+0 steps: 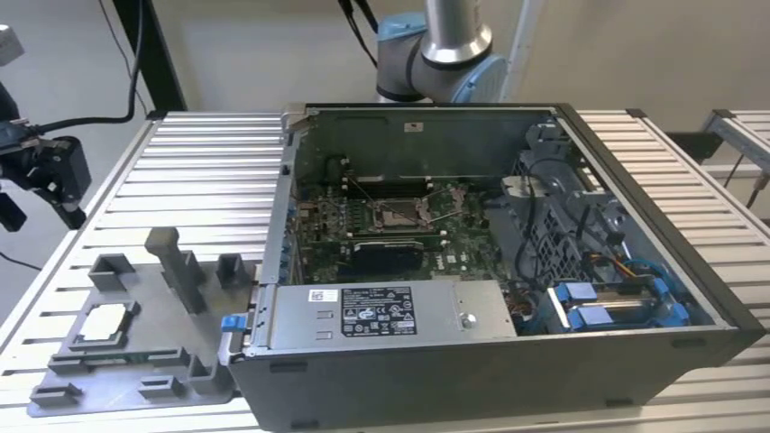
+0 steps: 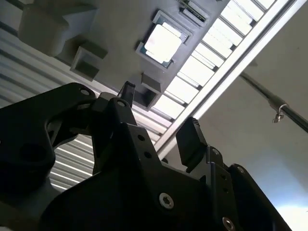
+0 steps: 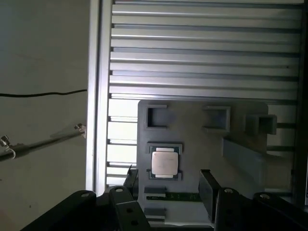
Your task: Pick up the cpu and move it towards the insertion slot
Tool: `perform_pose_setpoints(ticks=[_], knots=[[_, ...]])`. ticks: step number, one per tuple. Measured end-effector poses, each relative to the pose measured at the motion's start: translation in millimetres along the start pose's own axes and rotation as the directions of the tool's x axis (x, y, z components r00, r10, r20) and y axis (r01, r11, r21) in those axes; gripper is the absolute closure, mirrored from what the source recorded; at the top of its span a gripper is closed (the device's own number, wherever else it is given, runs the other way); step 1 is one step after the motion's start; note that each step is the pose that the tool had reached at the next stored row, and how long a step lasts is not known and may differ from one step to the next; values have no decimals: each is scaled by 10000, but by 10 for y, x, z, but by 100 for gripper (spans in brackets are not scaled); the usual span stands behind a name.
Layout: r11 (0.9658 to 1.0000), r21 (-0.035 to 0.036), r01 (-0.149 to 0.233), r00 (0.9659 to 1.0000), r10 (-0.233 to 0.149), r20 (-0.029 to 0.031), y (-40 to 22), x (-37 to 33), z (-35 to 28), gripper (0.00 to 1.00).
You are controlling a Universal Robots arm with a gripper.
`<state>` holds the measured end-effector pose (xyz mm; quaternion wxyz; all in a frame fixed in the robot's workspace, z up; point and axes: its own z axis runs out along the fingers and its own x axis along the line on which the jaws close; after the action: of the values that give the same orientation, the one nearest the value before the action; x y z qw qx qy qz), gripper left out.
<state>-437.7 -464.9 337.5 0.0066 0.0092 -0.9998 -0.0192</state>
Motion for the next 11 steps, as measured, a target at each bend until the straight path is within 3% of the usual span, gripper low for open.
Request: perform_pose_setpoints(ticks=[11], knots=[[10000, 1, 0, 10000, 0, -1, -3, -2, 121, 0]])
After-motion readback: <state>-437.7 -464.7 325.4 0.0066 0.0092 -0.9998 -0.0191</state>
